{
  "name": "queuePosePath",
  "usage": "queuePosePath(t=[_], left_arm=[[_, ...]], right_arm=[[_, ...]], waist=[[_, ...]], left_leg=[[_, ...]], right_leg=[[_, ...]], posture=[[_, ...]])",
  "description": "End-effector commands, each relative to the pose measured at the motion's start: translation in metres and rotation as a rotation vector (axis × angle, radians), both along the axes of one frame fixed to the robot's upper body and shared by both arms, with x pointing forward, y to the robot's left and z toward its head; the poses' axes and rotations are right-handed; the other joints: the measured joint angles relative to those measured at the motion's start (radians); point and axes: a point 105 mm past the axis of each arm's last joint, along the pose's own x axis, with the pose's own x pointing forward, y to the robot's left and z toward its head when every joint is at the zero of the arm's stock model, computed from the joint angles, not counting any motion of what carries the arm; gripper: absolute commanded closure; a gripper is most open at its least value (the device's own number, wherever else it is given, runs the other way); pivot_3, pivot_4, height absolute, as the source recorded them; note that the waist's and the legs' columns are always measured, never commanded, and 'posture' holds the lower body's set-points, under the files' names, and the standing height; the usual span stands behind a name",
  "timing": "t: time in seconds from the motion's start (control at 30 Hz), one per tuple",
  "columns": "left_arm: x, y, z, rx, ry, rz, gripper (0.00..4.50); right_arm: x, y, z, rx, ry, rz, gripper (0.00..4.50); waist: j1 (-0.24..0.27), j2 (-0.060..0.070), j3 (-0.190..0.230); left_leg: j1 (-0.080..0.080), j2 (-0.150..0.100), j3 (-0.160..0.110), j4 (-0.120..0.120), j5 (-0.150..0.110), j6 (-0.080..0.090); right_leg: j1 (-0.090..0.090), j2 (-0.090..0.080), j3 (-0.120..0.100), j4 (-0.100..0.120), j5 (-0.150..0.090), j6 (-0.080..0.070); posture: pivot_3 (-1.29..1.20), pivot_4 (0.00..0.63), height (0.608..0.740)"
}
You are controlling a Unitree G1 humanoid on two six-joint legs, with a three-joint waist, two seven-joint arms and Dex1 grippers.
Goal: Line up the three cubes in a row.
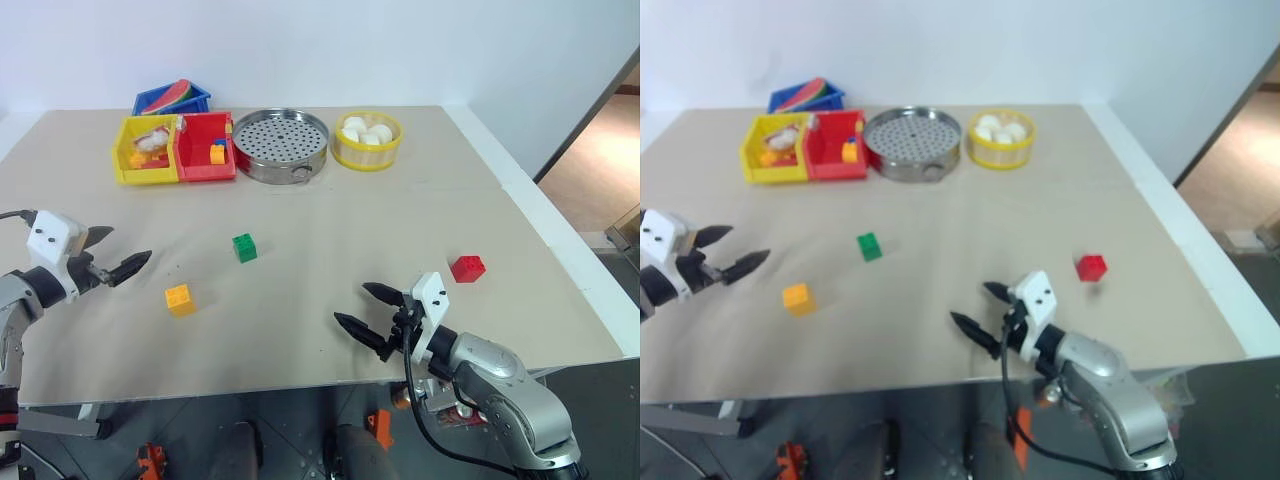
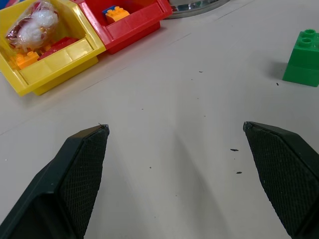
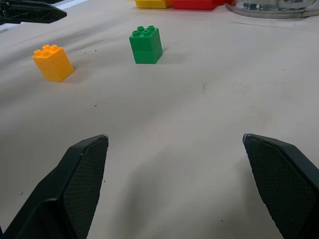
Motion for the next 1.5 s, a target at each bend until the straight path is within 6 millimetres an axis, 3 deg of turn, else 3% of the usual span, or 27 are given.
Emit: queuePosePath(t=[0.03, 0.27, 0.7, 0.8, 0.93, 1.0, 1.1, 1.27, 1.5], left_arm=[[0.001, -0.002, 0.016, 0.035, -0.044, -0.022, 0.03], [-0.004, -0.012, 0.019, -0.025, -0.047, -0.102, 0.03], [-0.001, -0.004, 0.011, -0.013, -0.052, -0.061, 0.03], [-0.002, -0.005, 0.027, 0.002, -0.118, -0.066, 0.03], [-0.015, -0.064, 0.046, -0.025, -0.098, -0.332, 0.03], [-0.028, -0.100, 0.046, -0.026, -0.049, -0.493, 0.03], [-0.046, -0.140, 0.035, 0.031, 0.039, -0.680, 0.03], [-0.062, -0.185, 0.021, 0.042, 0.117, -0.914, 0.03], [-0.054, -0.208, 0.010, 0.051, 0.126, -1.002, 0.03]], right_arm=[[-0.001, -0.002, 0.014, 0.001, -0.070, -0.001, 0.00], [0.000, -0.002, 0.014, -0.006, -0.077, 0.004, 0.00], [0.001, 0.003, 0.023, 0.013, -0.104, 0.015, 0.00], [0.009, -0.004, 0.039, 0.032, -0.165, -0.053, 0.00], [0.035, -0.035, 0.081, 0.080, -0.290, -0.283, 0.00], [0.047, -0.055, 0.102, 0.096, -0.345, -0.394, 0.00], [0.066, -0.086, 0.115, 0.022, -0.393, -0.553, 0.00], [0.086, -0.135, 0.092, -0.098, -0.323, -0.757, 0.00], [0.090, -0.168, 0.046, -0.090, -0.160, -0.792, 0.00]], waist=[[0.000, 0.000, 0.000], [0.000, 0.000, 0.000], [0.000, 0.000, 0.000], [0.000, 0.000, 0.000], [0.000, 0.000, 0.000], [0.001, 0.000, 0.000], [0.001, 0.000, 0.000], [0.000, 0.000, 0.000], [-0.002, 0.000, 0.001]], left_leg=[[0.000, 0.000, 0.000, 0.000, 0.000, 0.000], [0.000, 0.000, 0.000, 0.000, 0.000, 0.000], [0.001, 0.000, 0.000, 0.000, 0.000, 0.000], [0.001, 0.000, 0.000, 0.000, 0.000, 0.000], [0.000, 0.000, 0.000, 0.002, 0.000, 0.000], [0.000, -0.001, 0.001, 0.002, 0.000, 0.000], [0.001, -0.002, 0.002, 0.003, 0.001, 0.000], [0.002, -0.002, 0.002, 0.002, 0.001, 0.001], [0.002, -0.002, 0.002, 0.002, 0.001, 0.002]], right_leg=[[0.000, 0.000, 0.000, 0.000, 0.000, 0.000], [0.000, 0.000, 0.000, 0.000, 0.000, 0.000], [0.000, 0.000, 0.000, 0.000, 0.001, 0.002], [0.000, 0.000, 0.000, 0.000, 0.001, 0.002], [0.000, 0.000, 0.001, 0.001, 0.002, 0.003], [0.000, -0.001, 0.002, 0.001, 0.002, 0.002], [0.002, -0.002, 0.004, 0.000, 0.002, 0.002], [0.002, 0.000, 0.005, 0.001, 0.001, 0.001], [0.001, 0.002, 0.007, 0.002, 0.003, 0.005]], posture=[[0.00, 0.150, 0.740], [0.00, 0.150, 0.740], [0.00, 0.150, 0.740], [0.00, 0.150, 0.740], [0.00, 0.150, 0.740], [0.00, 0.150, 0.740], [0.00, 0.150, 0.740], [0.00, 0.150, 0.740], [0.00, 0.150, 0.740]])
